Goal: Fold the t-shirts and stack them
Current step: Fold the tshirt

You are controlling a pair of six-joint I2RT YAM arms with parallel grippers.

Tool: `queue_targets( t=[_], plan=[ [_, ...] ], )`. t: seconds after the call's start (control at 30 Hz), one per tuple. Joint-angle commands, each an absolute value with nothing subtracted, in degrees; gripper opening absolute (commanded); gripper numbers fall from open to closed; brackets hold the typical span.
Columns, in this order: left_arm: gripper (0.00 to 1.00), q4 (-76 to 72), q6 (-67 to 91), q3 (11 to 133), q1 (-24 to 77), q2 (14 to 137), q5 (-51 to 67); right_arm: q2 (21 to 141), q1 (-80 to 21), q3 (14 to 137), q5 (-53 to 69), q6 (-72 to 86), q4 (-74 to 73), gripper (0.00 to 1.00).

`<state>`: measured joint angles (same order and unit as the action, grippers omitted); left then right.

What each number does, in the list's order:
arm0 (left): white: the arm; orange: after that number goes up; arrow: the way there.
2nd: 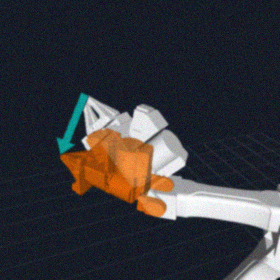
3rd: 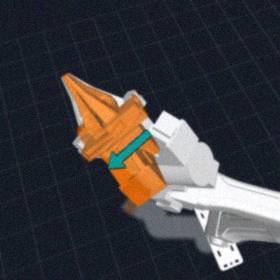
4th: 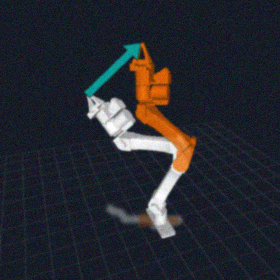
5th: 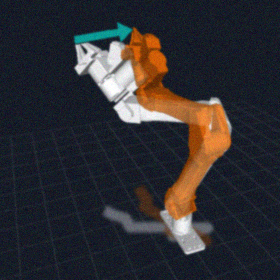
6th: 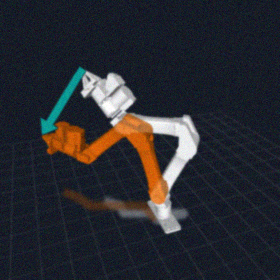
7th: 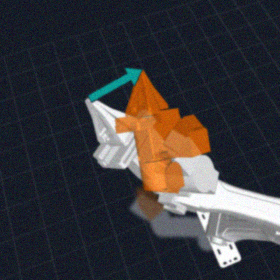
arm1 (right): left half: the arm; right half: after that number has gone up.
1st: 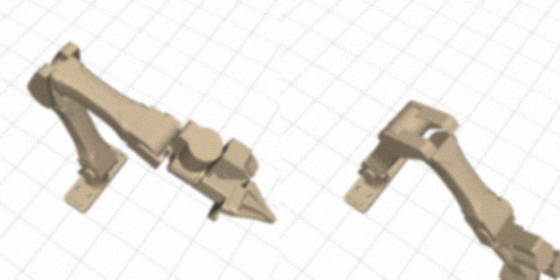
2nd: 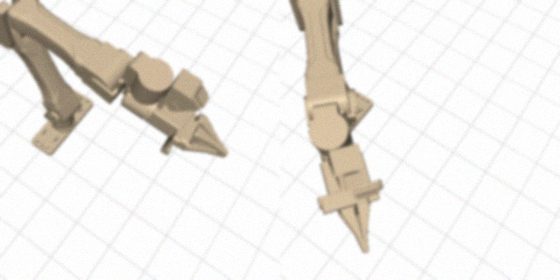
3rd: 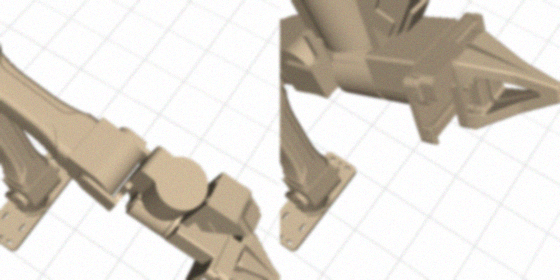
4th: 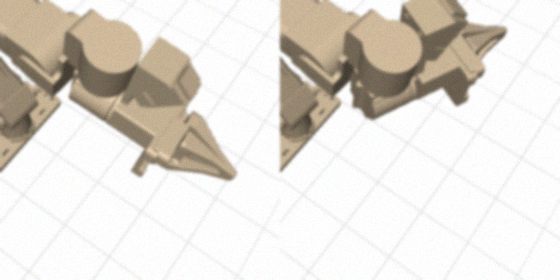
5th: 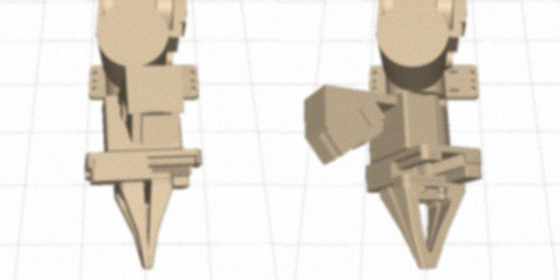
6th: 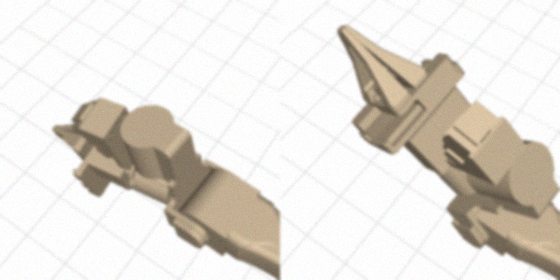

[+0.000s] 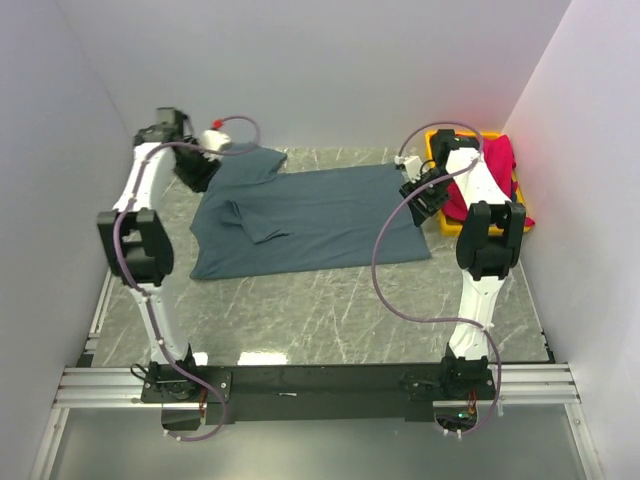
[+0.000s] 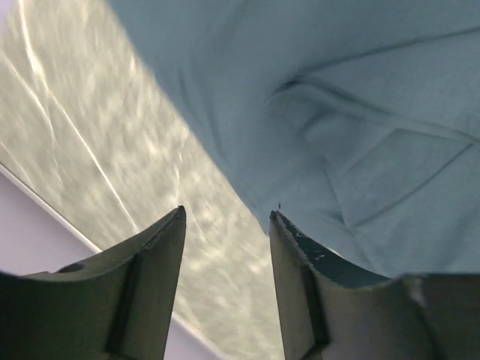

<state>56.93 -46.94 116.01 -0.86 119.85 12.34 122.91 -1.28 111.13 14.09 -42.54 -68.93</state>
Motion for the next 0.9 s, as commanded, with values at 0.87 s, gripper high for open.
queue_targets(
  t=[0.87],
  plan=[
    [0.32,54.49,-27.16,69.88,-8.96,102.48,24.17,121.47,1.41,91.67,16.79,-27.77,-63.02,0.44]
  ],
)
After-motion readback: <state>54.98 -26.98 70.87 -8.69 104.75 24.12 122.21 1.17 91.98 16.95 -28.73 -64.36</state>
